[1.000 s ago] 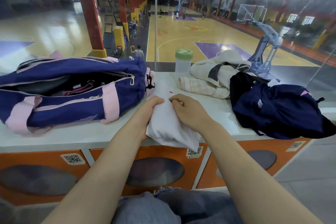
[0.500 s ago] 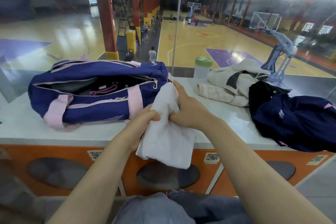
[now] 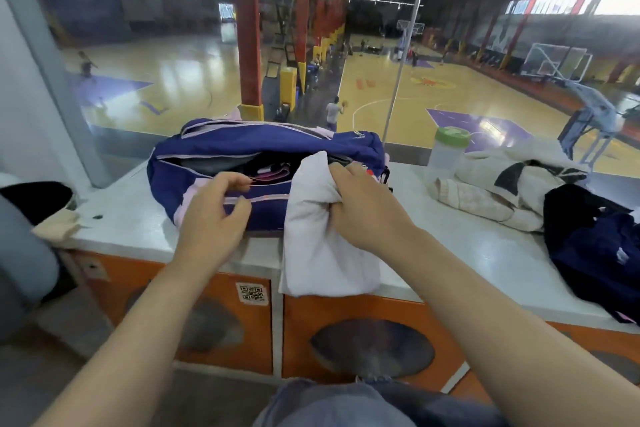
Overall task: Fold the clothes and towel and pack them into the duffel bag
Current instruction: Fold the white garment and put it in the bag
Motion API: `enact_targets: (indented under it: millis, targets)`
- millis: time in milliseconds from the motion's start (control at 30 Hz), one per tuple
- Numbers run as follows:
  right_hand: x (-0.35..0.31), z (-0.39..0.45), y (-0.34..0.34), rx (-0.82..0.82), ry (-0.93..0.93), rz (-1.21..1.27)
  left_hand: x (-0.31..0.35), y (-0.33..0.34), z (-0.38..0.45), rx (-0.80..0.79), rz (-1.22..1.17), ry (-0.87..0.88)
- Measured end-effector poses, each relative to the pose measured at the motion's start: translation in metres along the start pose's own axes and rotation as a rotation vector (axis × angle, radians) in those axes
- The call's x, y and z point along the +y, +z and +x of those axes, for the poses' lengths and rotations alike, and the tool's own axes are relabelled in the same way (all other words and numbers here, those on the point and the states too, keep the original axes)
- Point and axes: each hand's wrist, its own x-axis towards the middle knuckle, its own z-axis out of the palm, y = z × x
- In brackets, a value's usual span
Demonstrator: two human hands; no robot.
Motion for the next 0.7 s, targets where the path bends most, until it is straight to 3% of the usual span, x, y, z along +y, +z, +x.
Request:
enact_targets:
  millis: [133, 300, 367, 500, 700]
  targets:
    - [-0.029, 0.039, -0.007, -0.017, -0.116, -0.054, -0.048, -0.029, 0.070, 0.077, 0.583, 0.280]
    - [-0.056, 0.083, 0.014, -0.110, -0.190, -0.195, -0.075, -0.039, 0.128, -0.244, 1.114, 0.396]
    - [-0.060, 0.092, 0.026, -0.173, -0.200, -0.216, -0.083, -0.042, 0.143, -0.293, 1.276, 0.430]
    - [-0.057, 0.101, 0.047, -0.257, -0.238, -0.251, -0.085, -0.046, 0.164, -0.254, 1.347, 0.364]
    - [-0.051, 0.109, 0.061, -0.353, -0.284, -0.220, -0.071, -0.046, 0.179, -0.289, 1.215, 0.294]
